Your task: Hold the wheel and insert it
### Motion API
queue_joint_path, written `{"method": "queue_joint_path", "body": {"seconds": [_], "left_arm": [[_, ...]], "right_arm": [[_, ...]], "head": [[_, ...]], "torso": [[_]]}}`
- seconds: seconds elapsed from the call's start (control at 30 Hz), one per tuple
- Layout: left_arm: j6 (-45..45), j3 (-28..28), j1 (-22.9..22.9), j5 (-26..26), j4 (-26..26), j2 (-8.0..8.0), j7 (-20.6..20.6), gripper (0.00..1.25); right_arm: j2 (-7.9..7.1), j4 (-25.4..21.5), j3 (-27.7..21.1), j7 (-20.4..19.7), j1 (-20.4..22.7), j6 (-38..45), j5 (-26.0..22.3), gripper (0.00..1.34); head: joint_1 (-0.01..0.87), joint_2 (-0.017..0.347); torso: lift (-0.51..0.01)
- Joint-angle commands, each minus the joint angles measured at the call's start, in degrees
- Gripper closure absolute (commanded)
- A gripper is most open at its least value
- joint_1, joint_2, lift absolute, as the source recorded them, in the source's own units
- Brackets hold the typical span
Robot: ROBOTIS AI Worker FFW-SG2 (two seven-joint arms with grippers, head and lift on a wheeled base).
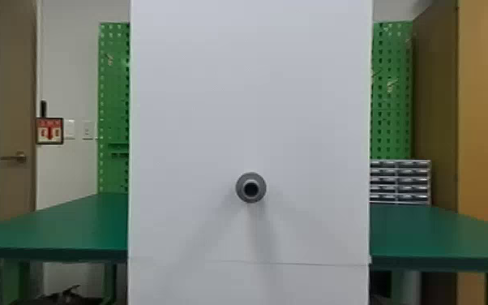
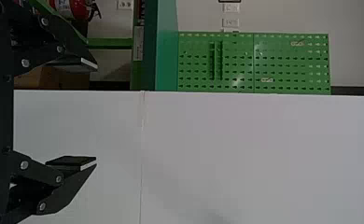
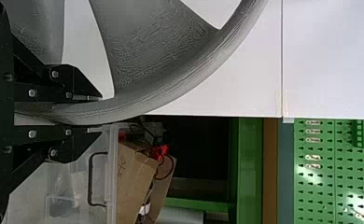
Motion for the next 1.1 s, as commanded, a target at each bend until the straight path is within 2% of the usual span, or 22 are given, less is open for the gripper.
{"method": "queue_joint_path", "body": {"seconds": [0.0, 0.7, 0.83, 1.07], "left_arm": [[0.0, -0.1, 0.0, 0.1, 0.0, 0.00, 0.0, 0.53], [-0.1, -0.2, 0.2, 0.4, -0.1, 0.00, 0.0, 0.53], [-0.1, -0.2, 0.2, 0.4, 0.0, 0.00, 0.0, 0.53], [-0.1, -0.2, 0.2, 0.4, -0.1, 0.00, 0.0, 0.53]], "right_arm": [[0.00, 0.0, -0.1, 0.0, 0.1, 0.0, 0.0, 1.18], [0.44, -0.5, -0.1, 0.0, -0.1, 0.1, 0.6, 1.18], [1.05, -3.0, -0.7, -0.1, -0.4, 2.6, 1.1, 1.18], [2.55, -10.0, -1.9, -0.1, -2.1, 10.1, 4.0, 1.18]], "head": [[0.005, 0.091], [0.005, 0.091], [0.005, 0.091], [0.005, 0.091]], "torso": [[-0.481], [-0.480], [-0.480], [-0.480]]}}
